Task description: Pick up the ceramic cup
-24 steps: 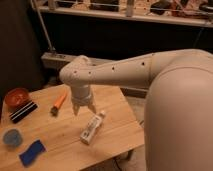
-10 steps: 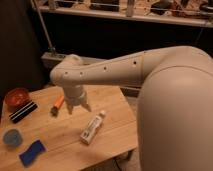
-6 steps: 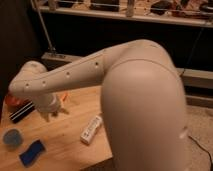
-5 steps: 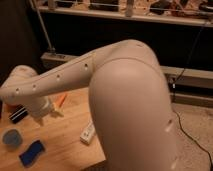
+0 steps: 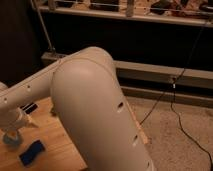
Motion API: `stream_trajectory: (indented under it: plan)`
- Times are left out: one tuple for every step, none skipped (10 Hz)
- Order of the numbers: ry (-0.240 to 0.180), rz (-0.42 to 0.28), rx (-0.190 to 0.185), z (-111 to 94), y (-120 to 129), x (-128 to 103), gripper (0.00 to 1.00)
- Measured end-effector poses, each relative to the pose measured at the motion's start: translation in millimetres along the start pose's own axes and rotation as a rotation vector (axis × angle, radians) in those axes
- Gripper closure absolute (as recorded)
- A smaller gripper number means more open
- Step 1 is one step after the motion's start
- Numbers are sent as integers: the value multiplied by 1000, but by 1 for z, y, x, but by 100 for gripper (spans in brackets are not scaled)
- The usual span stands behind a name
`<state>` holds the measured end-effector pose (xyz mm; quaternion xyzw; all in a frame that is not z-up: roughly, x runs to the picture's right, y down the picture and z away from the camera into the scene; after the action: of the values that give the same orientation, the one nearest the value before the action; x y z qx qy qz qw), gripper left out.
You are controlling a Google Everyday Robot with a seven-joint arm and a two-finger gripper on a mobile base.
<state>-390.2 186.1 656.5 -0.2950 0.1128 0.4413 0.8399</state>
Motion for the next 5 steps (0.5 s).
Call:
stream_trajectory:
  plan:
    - [-10, -13, -14, 5, 9, -7, 35]
    - [-16, -31, -22, 13, 18, -15, 35]
    - [-19, -48, -27, 20, 28, -21, 35]
    - [-19, -59, -27, 26, 34, -24, 35]
    - [-19, -72, -24, 33, 39, -29, 35]
